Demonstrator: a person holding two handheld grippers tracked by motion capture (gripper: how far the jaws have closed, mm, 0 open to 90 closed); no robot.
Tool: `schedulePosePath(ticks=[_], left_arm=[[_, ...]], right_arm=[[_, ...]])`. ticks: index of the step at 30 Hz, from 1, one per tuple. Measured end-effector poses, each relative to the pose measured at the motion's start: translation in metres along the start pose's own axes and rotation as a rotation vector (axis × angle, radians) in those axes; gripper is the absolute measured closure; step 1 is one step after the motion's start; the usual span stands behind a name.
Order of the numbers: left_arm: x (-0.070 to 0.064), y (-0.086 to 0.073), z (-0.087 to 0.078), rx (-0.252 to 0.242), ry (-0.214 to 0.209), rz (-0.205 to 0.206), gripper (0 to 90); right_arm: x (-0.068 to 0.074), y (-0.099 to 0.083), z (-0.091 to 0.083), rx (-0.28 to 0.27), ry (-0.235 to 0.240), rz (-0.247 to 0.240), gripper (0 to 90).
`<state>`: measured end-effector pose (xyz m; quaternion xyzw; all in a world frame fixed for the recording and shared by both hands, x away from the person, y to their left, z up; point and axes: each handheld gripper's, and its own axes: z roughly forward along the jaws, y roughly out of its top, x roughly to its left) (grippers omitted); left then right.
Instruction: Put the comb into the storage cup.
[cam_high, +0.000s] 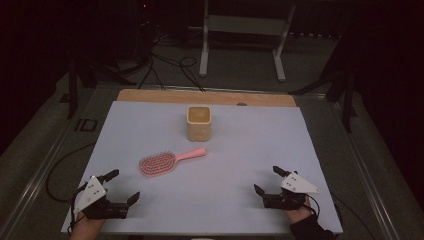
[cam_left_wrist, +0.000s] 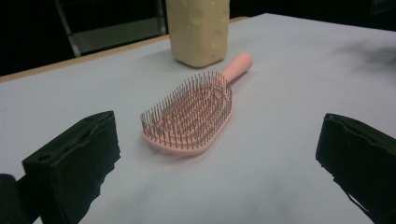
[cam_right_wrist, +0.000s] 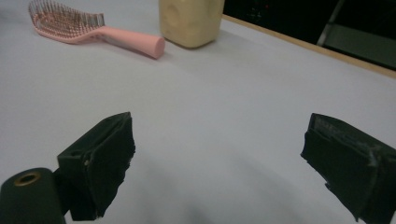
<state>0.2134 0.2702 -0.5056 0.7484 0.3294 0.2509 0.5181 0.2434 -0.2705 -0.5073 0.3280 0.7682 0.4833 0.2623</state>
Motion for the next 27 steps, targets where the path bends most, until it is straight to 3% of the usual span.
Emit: schedulePosePath(ticks=[3,27], left_arm=[[0.0001,0.0002,-0.0004,0.002,0.002,0.002,0.0],[-0.0033,0.0054,0.0009,0.008,-0.036,-0.006,0.0]], right_arm=[[0.0026,0.0006,0.0008,0.007,0.003,-0.022,8.4],[0.0068,0.0035,0.0018,-0.01,0.015,-0.032,8.4]])
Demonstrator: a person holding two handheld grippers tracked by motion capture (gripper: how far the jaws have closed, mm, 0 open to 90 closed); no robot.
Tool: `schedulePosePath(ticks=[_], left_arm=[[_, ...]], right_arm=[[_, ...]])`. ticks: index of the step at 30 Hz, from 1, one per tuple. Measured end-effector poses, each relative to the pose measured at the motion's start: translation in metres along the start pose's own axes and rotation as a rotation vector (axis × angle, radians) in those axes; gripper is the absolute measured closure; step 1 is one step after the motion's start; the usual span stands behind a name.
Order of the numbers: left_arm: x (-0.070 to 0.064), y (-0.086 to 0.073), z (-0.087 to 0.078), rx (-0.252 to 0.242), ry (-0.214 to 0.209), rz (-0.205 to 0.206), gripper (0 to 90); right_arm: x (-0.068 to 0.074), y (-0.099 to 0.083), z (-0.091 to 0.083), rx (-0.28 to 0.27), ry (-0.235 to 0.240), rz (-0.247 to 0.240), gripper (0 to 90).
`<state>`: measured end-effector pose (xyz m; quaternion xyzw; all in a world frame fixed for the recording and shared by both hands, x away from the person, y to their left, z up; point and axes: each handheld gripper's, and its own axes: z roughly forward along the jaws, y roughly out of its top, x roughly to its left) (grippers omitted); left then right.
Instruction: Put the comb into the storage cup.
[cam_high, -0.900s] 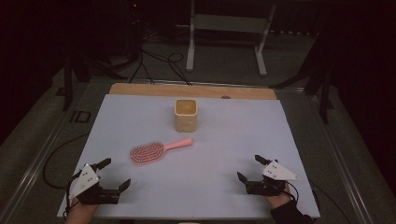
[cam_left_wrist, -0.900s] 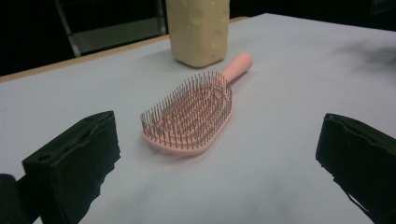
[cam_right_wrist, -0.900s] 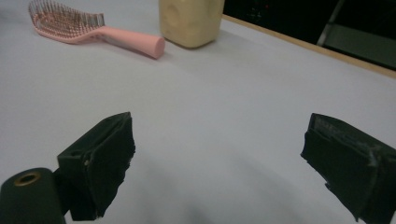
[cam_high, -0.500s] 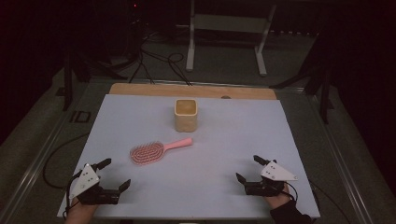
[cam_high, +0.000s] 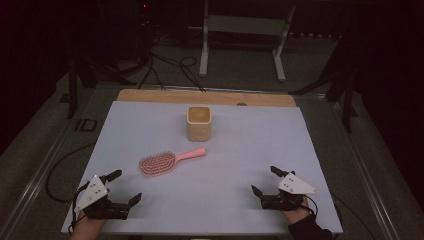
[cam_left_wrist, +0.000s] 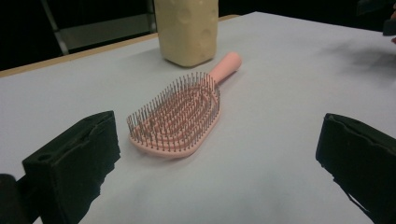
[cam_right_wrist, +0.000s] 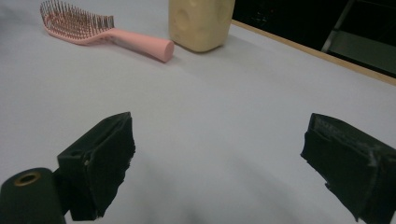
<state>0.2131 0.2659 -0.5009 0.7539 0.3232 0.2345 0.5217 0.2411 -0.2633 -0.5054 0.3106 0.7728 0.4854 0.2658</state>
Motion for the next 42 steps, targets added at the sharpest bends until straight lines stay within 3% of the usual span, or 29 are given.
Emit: schedulePosePath(ticks=[4,8,17,19,23,31,42], left_arm=[[0.001,0.003,-0.001,-0.016,-0.005,-0.002,0.0],[0.001,0.007,0.0,-0.003,-0.004,0.007,0.0],[0.004,0.025,0.0,-0.014,-0.022,0.019,0.0],[0.006,0.034,0.002,-0.008,-0.024,0.037,0.0],[0.008,0.044,0.005,-0.018,-0.038,0.034,0.0],[0.012,0.059,0.02,-0.021,-0.066,0.032,0.0],[0.013,0.081,0.043,0.024,-0.097,0.029,0.0]], right_arm=[[0.0,0.0,0.0,-0.001,-0.006,-0.001,8.5],[0.002,0.001,-0.001,-0.005,-0.006,-0.007,8.4],[0.002,0.002,0.0,-0.006,-0.007,0.001,8.5],[0.001,0.002,0.0,-0.008,-0.006,-0.001,8.4],[0.002,0.002,0.0,-0.006,-0.006,0.006,8.4],[0.002,0.002,0.0,-0.01,-0.004,0.005,8.5],[0.002,0.002,0.0,-0.005,0.001,0.006,8.4]])
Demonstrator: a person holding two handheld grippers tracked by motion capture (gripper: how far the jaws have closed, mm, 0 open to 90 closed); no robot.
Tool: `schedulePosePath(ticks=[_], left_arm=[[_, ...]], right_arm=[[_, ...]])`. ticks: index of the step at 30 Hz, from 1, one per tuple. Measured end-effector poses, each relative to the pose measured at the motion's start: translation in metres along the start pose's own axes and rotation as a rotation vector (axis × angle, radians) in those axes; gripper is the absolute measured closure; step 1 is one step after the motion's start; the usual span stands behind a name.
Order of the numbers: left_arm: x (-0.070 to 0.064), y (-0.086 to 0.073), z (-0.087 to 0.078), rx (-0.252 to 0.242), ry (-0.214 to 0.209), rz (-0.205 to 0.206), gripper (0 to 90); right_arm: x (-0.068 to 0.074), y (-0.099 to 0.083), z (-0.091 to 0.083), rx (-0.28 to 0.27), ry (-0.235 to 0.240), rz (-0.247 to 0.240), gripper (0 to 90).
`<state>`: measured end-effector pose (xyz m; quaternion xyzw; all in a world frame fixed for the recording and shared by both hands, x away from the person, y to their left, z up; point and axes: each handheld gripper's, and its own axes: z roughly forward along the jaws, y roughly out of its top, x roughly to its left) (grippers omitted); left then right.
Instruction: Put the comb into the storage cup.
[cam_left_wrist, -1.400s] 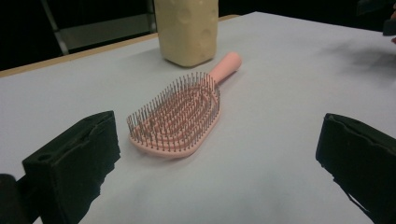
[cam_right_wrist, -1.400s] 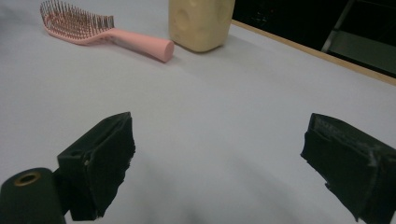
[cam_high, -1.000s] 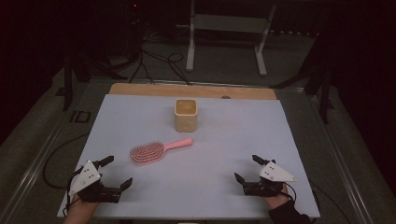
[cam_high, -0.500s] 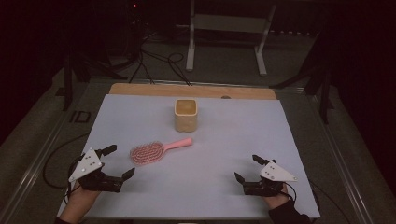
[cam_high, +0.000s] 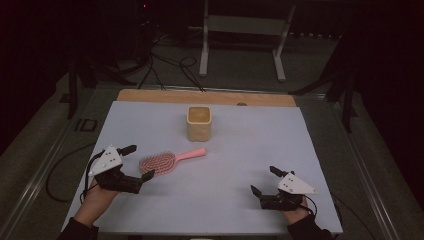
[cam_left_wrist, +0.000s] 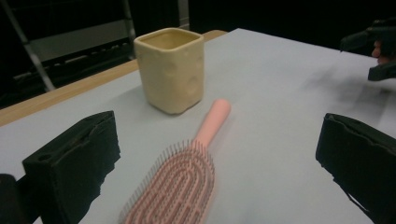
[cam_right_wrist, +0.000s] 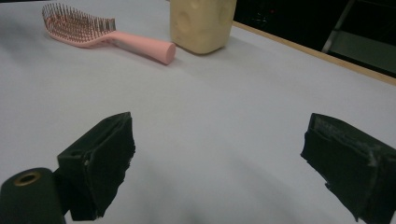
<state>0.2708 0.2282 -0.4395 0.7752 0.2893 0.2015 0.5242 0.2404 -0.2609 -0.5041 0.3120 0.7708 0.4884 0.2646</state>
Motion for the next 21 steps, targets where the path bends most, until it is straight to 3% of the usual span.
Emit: schedulePosePath(ticks=[10,12,15,18,21], left_arm=[[0.0,0.019,0.021,0.043,-0.032,0.004,0.0],[0.0,0.021,0.025,0.044,-0.022,0.018,0.0],[0.0,0.024,0.032,0.057,-0.032,-0.002,0.0],[-0.002,0.027,0.04,0.073,-0.013,0.003,0.0],[-0.003,0.03,0.047,0.081,-0.041,-0.023,0.0]], right_arm=[[0.0,0.0,0.0,-0.004,0.008,0.004,8.5],[0.0,0.0,0.0,-0.008,0.01,0.006,8.5],[0.0,0.0,0.0,-0.007,0.011,0.006,8.5],[0.0,0.0,0.0,-0.009,0.012,0.007,8.5],[0.0,0.0,0.001,-0.007,0.015,0.007,8.5]])
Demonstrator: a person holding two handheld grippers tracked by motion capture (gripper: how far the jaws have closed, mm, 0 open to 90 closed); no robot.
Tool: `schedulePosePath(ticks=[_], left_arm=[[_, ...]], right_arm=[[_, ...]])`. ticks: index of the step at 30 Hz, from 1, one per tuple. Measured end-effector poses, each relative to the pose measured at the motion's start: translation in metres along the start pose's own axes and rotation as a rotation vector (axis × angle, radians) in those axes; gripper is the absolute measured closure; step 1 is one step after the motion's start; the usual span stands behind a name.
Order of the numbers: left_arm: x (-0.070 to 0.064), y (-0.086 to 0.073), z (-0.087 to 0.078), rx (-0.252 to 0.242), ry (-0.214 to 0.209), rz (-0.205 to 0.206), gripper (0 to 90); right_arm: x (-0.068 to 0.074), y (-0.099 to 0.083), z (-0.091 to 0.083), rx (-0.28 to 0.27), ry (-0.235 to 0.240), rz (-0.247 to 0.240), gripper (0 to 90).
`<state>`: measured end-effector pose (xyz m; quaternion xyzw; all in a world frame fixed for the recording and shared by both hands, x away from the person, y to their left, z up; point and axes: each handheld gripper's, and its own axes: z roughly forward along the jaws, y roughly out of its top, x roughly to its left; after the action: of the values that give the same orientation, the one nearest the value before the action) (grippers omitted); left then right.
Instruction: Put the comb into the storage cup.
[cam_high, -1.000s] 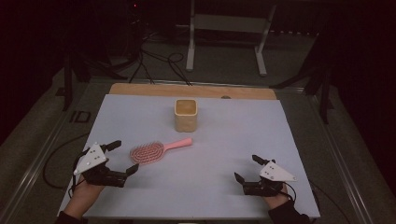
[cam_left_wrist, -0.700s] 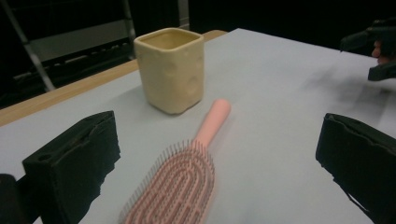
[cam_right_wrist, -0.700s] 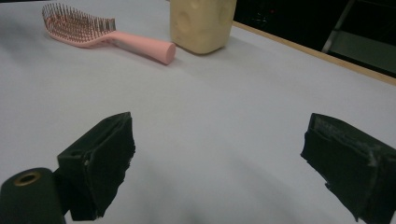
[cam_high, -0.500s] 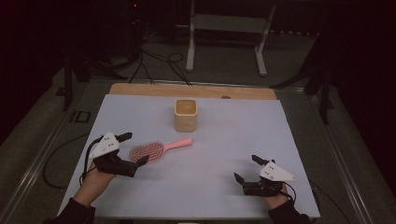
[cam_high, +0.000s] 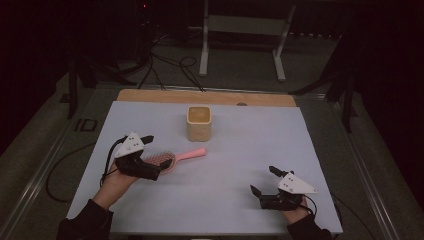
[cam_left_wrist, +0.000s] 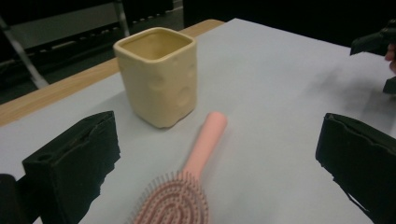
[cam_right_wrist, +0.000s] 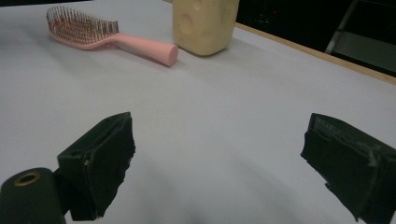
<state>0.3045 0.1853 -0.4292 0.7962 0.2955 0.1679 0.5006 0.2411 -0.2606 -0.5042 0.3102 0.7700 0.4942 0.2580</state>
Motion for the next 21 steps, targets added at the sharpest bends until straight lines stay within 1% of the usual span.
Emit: schedulePosePath(ticks=[1,5,6,8,9,12,14,18,19,21], left_arm=[[0.0,0.001,0.002,0.009,0.007,-0.004,0.0],[0.001,0.007,0.012,0.021,-0.001,-0.012,0.0],[0.001,0.008,0.014,0.023,-0.008,-0.009,0.0],[0.001,0.011,0.018,0.035,-0.006,0.009,0.0],[0.0,0.012,0.02,0.041,-0.007,0.013,0.0],[-0.001,0.015,0.028,0.062,-0.012,0.02,0.0],[-0.002,0.017,0.034,0.078,-0.023,0.027,0.0],[-0.004,0.018,0.045,0.112,-0.021,0.043,4.2],[-0.004,0.018,0.047,0.116,-0.014,0.043,4.2],[-0.004,0.018,0.052,0.116,-0.019,0.043,4.5]], right_arm=[[0.0,0.0,0.0,-0.003,0.002,-0.001,8.5],[0.0,0.0,0.0,-0.001,0.002,0.003,8.5],[0.0,0.0,0.0,-0.001,0.002,0.002,8.5],[0.0,0.0,0.0,-0.005,0.004,-0.001,8.5],[0.0,0.0,0.0,-0.004,0.004,0.005,8.5],[0.0,0.0,0.001,-0.004,0.006,0.0,8.5],[0.0,0.0,0.001,-0.005,0.007,0.001,8.5],[0.0,0.001,0.0,-0.006,0.008,0.0,8.5],[0.0,0.001,0.0,-0.006,0.008,0.0,8.5],[0.0,0.0,0.001,-0.006,0.008,0.003,8.5]])
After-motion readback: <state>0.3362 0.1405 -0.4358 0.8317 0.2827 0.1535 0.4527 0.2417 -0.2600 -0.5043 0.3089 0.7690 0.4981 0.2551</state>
